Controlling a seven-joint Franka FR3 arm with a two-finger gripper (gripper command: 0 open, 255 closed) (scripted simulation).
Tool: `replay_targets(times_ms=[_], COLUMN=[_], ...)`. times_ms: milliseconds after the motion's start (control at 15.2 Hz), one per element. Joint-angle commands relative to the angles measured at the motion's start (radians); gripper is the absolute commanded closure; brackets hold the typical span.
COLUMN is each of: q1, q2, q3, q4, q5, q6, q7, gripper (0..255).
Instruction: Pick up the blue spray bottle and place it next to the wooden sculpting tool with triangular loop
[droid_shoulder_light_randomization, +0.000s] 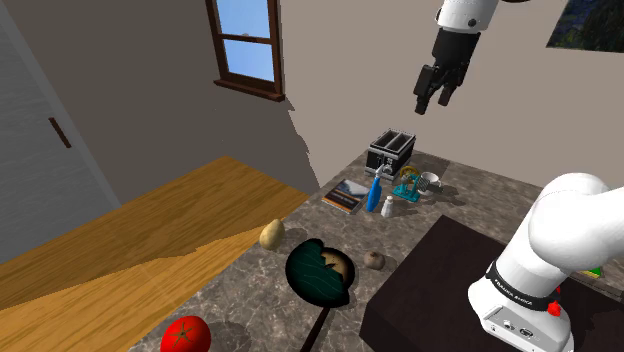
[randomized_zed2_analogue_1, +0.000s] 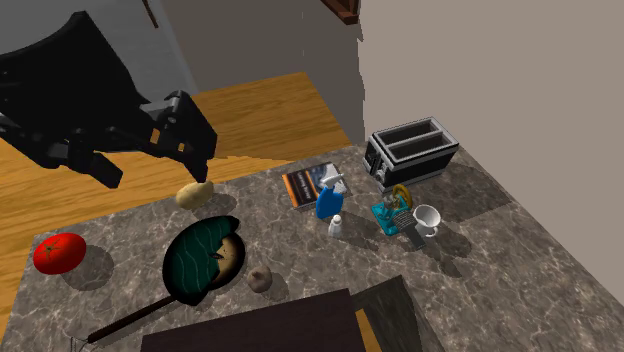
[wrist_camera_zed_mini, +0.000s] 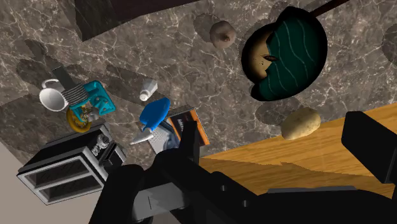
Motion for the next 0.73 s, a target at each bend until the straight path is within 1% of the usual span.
replay_targets(times_ms=[0, 330, 660], q1=[0.0, -0.042, -0.077], q2=[0.0, 0.167, 0.341], q3=[0.0, -0.031, -0.065], q4=[0.0, 0.018, 0.059], q5=[0.0, 0.015, 0.037], q6=[0.0, 0.109, 0.202], q7=[0.0, 0.054, 0.101], gripper=[0, 0, 0])
